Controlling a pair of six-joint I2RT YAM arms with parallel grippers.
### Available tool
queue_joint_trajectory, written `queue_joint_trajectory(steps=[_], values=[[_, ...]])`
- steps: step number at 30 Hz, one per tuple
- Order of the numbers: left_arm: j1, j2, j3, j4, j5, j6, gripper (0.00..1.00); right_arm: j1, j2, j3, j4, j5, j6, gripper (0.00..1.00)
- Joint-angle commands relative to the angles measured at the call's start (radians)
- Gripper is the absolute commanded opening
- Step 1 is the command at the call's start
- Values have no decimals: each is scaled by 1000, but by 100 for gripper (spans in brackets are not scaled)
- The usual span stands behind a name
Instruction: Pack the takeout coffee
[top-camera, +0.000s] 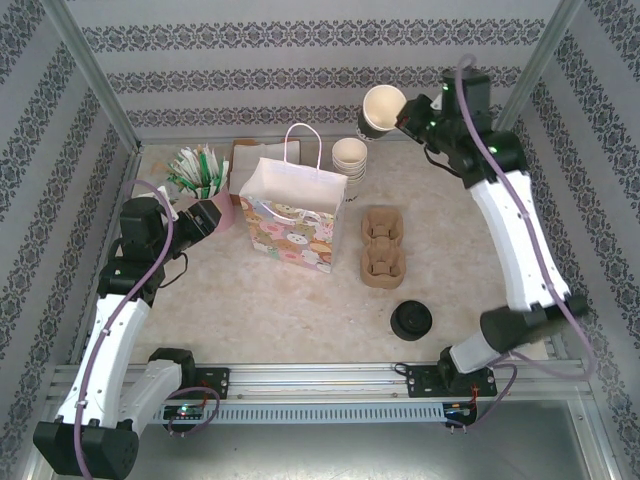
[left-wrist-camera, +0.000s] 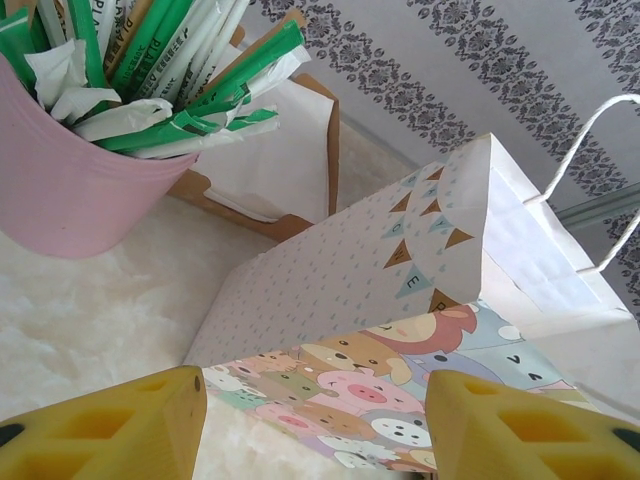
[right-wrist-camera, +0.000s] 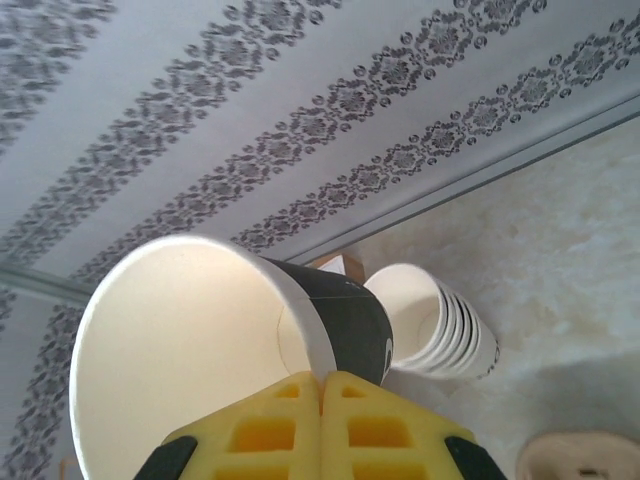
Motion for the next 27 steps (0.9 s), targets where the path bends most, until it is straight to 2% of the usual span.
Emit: queue_joint_trajectory(steps=[1,7,11,14,19,22,27], values=[[7,-33,-1,-29,14,-9,61,65,-151,-61,-155,77,-45,0],[5,-87,-18,-55,17,-30,59,204,-399,-262,-337,190,60,0],[3,-109,-32,-73,42,-57,58,266,-529,-464,-385,158,175,0],[0,-113,-38,-94,55,-70,58,328,-585,-624,-355,115,241,0],[-3,-133,-47,-126,51,-77,59,503,-608,-825,-253,164,323,0],[-3,-153,-60,-128,46,-77,59,544,-580,-920,-194,162,332,0],[-3,-158,-70,-154,45,-54,59,558,-549,-1064,-98,177,346,0]])
